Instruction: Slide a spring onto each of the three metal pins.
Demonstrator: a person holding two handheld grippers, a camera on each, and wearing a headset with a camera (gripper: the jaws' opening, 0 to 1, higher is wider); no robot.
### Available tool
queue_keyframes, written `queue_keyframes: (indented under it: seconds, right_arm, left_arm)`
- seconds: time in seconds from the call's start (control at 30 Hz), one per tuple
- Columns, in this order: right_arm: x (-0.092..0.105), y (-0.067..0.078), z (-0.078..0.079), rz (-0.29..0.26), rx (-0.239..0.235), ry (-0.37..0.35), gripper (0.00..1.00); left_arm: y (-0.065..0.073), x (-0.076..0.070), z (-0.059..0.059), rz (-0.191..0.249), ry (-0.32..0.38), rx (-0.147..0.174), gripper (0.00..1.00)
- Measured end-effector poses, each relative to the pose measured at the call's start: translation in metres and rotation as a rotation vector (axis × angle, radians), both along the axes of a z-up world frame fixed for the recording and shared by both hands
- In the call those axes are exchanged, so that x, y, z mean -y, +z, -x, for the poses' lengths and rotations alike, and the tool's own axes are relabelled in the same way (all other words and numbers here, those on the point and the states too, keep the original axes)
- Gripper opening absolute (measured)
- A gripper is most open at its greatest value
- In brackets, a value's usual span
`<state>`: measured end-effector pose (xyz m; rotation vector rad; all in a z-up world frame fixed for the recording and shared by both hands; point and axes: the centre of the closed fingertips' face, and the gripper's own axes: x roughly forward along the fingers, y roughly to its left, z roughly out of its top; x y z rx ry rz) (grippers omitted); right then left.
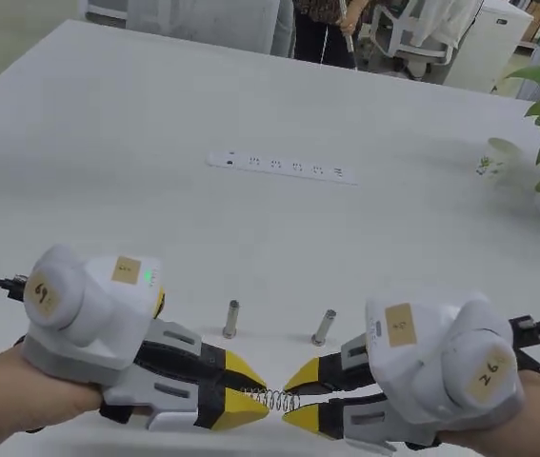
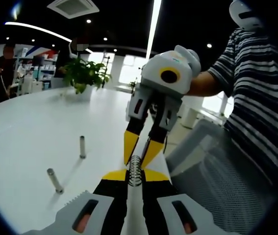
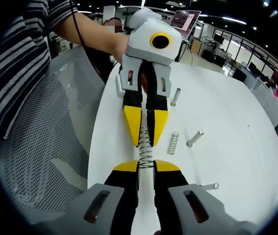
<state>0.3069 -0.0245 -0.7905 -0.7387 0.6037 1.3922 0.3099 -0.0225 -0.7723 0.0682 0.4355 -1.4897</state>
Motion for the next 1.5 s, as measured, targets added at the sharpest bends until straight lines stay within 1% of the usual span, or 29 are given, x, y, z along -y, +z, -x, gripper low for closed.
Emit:
queue_keyframes:
  seconds: [0.07,0.1,0.17,0.27,0.3,0.33,0.47,0.57,0.63,0.73,0.83,0.9,0.93,0.97,1.0,1.07,1.17,1.2,1.33,1.5]
  right_arm:
    - [0.000,0.000,0.001,-0.001,0.005,0.006,0.07]
    - [0.000,0.001,0.000,-0.001,0.020,0.012,0.07]
    - [0.001,0.003,-0.001,-0.002,0.034,0.017,0.07]
    - [0.002,0.009,-0.002,-0.014,0.046,0.024,0.07]
    - [0.002,0.010,-0.001,-0.014,0.044,0.029,0.07]
    - [0.003,0.011,-0.001,-0.008,0.059,0.043,0.07]
    - [0.006,0.014,0.000,0.004,0.087,0.067,0.07]
    - [0.005,0.018,0.001,0.000,0.097,0.083,0.07]
    - [0.004,0.020,0.002,-0.007,0.102,0.092,0.07]
    - [0.002,0.023,0.002,-0.017,0.100,0.094,0.07]
    - [-0.001,0.028,0.002,-0.044,0.089,0.091,0.07]
    - [-0.006,0.034,0.002,-0.082,0.071,0.082,0.07]
    - [-0.011,0.039,0.004,-0.123,0.048,0.071,0.07]
    - [-0.014,0.042,0.004,-0.145,0.038,0.061,0.07]
    - [-0.013,0.042,0.003,-0.130,0.044,0.065,0.07]
    - [-0.015,0.039,0.003,-0.119,0.053,0.068,0.07]
    - [-0.016,0.039,0.004,-0.119,0.058,0.071,0.07]
    - [-0.016,0.039,0.005,-0.119,0.063,0.073,0.07]
    - [-0.020,0.041,0.006,-0.140,0.067,0.066,0.07]
    - [-0.021,0.040,0.006,-0.135,0.077,0.065,0.07]
  left_arm:
    - [-0.001,-0.001,0.000,0.001,0.001,-0.006,0.02]
    - [0.000,-0.001,-0.001,0.007,0.005,-0.008,0.03]
    - [0.000,-0.001,-0.002,0.016,0.009,-0.009,0.03]
    - [-0.005,-0.001,-0.001,0.004,0.005,-0.004,0.02]
    - [-0.005,0.000,-0.001,0.007,0.002,-0.007,0.02]
    - [-0.004,0.001,-0.001,0.013,0.003,-0.010,0.02]
    - [-0.004,0.004,0.000,0.016,-0.005,-0.010,0.02]
    - [-0.005,0.005,0.002,0.017,-0.010,-0.014,0.02]
    - [-0.005,0.004,0.002,0.013,-0.013,-0.011,0.02]
    - [-0.005,0.003,0.003,0.014,-0.012,-0.011,0.02]
    - [-0.005,0.002,0.003,0.009,-0.011,-0.008,0.02]
    - [-0.006,0.002,0.002,0.002,-0.010,-0.001,0.02]
    - [-0.007,0.002,0.003,-0.004,-0.011,0.002,0.02]
    - [-0.007,0.002,0.003,-0.005,-0.013,0.008,0.02]
    - [-0.007,0.002,0.003,-0.009,-0.013,0.012,0.02]
    - [-0.009,0.001,0.001,-0.023,-0.011,0.026,0.02]
    - [-0.009,0.001,0.001,-0.027,-0.016,0.023,0.02]
    - [-0.010,0.001,0.002,-0.030,-0.018,0.027,0.02]
    - [-0.010,0.001,0.002,-0.036,-0.021,0.028,0.03]
    - [-0.011,0.002,0.001,-0.046,-0.023,0.031,0.03]
